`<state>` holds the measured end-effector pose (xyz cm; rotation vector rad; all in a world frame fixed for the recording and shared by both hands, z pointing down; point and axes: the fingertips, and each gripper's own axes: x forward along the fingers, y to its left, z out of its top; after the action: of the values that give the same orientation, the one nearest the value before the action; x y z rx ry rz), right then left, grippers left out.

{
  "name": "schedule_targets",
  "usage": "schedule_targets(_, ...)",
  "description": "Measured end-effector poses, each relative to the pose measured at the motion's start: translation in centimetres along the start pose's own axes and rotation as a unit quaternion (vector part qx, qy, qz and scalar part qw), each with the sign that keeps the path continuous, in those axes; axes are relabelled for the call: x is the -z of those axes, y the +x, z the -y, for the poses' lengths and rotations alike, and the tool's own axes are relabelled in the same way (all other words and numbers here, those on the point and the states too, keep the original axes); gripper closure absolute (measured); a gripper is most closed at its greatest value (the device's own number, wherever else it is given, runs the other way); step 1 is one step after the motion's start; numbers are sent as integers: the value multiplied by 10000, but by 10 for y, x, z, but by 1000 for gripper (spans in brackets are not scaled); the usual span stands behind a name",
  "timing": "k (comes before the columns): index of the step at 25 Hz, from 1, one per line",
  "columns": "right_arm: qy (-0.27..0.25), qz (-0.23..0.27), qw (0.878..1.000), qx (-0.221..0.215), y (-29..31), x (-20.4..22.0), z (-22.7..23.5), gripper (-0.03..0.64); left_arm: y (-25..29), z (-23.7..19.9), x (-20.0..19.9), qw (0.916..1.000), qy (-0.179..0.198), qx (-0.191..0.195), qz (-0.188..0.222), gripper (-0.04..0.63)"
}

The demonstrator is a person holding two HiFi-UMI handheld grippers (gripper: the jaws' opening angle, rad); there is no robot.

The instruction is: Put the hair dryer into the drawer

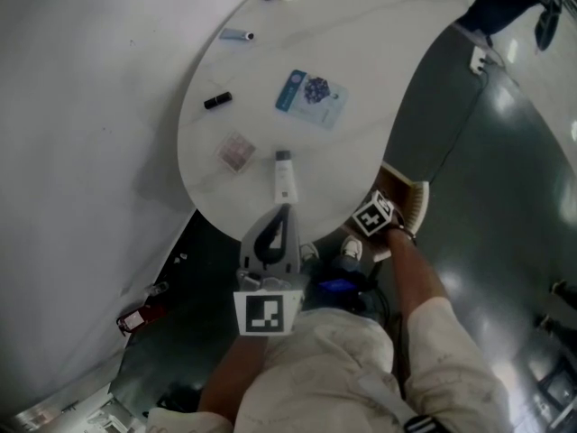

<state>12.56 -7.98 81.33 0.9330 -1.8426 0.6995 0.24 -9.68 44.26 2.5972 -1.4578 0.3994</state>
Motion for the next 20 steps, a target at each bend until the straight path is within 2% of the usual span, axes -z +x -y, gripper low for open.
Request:
schedule_targets(14, 104, 66, 9999, 84, -11, -5, 3, 419, -3, 3, 1, 10000, -36, 59, 34, 594)
schedule_targets(20, 37, 122, 9995, 292, -25, -11, 8, 419, -5, 4, -2, 9998, -114, 98, 140, 594)
